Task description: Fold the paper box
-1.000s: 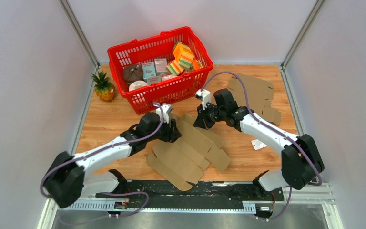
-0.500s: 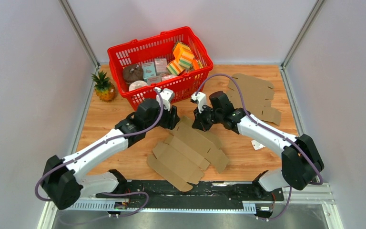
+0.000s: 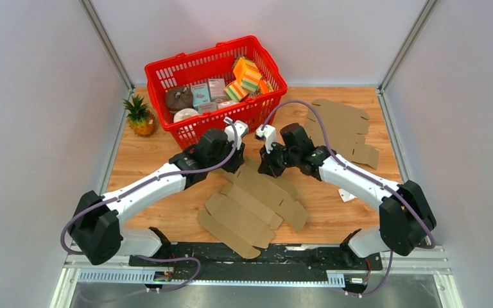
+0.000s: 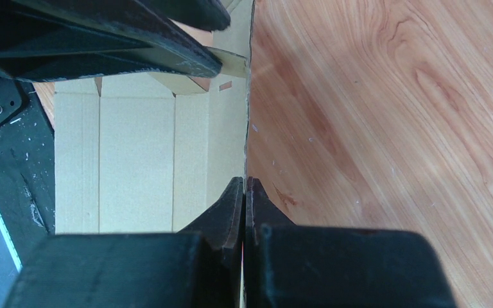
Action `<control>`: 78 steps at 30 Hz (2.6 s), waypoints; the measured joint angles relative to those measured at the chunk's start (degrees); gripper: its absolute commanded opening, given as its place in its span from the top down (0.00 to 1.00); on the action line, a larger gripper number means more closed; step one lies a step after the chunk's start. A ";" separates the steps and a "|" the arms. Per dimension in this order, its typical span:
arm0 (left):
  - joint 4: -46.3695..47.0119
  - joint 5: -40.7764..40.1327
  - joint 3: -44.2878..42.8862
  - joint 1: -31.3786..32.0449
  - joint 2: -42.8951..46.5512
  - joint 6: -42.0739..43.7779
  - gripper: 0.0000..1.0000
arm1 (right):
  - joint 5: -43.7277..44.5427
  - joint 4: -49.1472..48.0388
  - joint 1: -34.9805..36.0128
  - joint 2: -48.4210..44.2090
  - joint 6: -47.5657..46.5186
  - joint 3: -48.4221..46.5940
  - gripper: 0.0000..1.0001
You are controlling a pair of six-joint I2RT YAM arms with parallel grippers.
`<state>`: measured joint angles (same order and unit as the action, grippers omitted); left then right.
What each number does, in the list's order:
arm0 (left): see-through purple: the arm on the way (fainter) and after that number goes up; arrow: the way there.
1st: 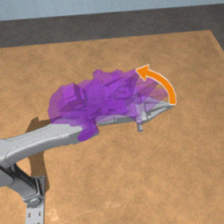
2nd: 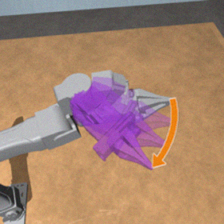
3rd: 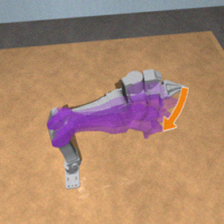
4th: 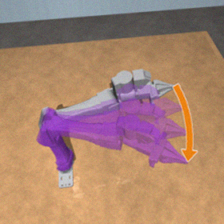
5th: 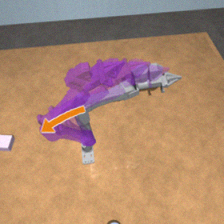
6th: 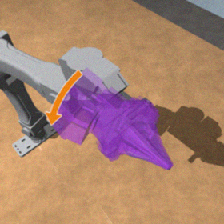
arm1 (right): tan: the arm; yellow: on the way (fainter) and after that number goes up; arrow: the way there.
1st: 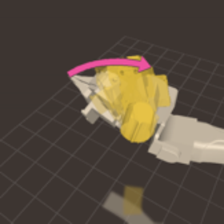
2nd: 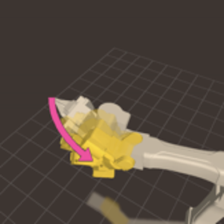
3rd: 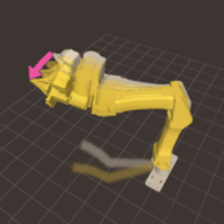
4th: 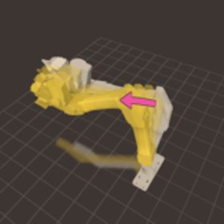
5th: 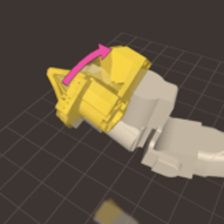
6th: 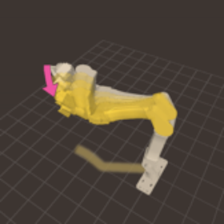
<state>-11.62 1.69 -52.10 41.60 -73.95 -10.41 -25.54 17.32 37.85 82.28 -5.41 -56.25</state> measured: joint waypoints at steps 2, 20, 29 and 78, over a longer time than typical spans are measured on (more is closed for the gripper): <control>0.31 -0.50 -0.33 0.68 -1.09 0.35 0.80 | 0.33 0.00 0.15 0.02 -0.26 0.00 1.00; 22.08 -20.15 11.65 5.73 -2.78 -9.05 1.00 | 35.23 28.96 1.44 4.66 26.18 -21.27 0.05; 30.25 -27.43 16.04 8.15 -2.78 -11.06 1.00 | 29.11 16.52 2.49 -16.22 58.88 -7.69 0.06; 34.01 -33.03 31.08 15.98 29.07 -5.73 0.34 | 30.80 -22.12 -1.22 -6.71 99.73 20.33 1.00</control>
<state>22.39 -31.33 -21.02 57.58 -44.88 -16.14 5.26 -4.80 36.62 75.57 94.32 -35.92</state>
